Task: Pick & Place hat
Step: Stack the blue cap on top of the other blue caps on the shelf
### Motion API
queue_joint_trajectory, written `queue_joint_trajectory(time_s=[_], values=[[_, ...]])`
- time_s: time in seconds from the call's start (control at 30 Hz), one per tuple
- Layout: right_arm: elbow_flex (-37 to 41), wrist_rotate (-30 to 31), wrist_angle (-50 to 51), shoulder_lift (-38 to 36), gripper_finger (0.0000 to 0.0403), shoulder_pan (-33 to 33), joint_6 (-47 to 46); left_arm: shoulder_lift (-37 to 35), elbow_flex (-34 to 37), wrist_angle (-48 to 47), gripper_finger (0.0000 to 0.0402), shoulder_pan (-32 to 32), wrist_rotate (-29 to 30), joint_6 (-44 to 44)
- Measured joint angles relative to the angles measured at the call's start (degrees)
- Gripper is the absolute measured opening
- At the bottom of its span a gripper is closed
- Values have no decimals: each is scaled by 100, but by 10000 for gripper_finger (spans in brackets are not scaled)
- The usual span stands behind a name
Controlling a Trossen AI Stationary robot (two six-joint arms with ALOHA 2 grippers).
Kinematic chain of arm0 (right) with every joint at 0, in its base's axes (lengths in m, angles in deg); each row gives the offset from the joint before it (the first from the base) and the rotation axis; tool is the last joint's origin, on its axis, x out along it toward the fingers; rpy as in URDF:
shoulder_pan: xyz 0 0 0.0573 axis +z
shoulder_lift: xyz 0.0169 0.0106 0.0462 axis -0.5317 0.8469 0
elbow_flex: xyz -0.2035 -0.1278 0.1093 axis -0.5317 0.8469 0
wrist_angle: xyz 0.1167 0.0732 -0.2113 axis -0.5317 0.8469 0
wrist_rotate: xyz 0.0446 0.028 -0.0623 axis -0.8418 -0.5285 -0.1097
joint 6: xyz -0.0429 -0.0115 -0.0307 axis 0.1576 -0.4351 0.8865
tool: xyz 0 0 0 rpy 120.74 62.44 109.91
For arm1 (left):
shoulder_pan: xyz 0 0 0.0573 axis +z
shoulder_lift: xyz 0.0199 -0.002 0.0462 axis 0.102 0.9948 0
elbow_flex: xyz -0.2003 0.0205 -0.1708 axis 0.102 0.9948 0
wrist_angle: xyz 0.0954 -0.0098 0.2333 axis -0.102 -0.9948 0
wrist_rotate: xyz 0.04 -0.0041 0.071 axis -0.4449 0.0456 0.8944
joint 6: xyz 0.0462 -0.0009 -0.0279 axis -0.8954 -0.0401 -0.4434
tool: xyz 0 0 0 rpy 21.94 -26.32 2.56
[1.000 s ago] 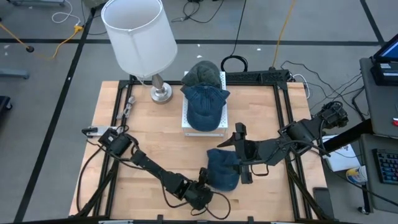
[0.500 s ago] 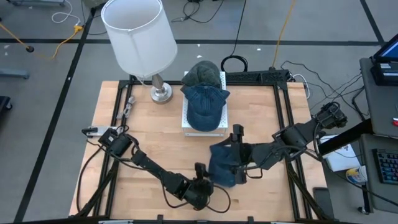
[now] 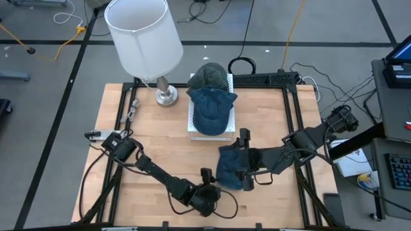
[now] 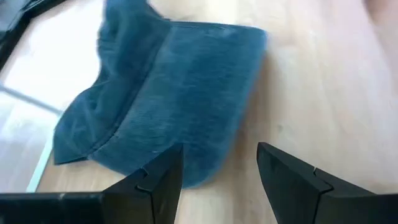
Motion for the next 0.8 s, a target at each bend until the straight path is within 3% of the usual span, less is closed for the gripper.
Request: queue_joint_trajectory(time_s=[0.17,0.33,0.8], values=[[0,0,2,0,274,-1,-68,0,0,0,209,-29,-63,-507],[0,15,2,0,274,40,-74,2,0,0,209,84,128,-540],[0,22,-9,0,274,44,-15,52,0,268,209,213,-29,-1091]])
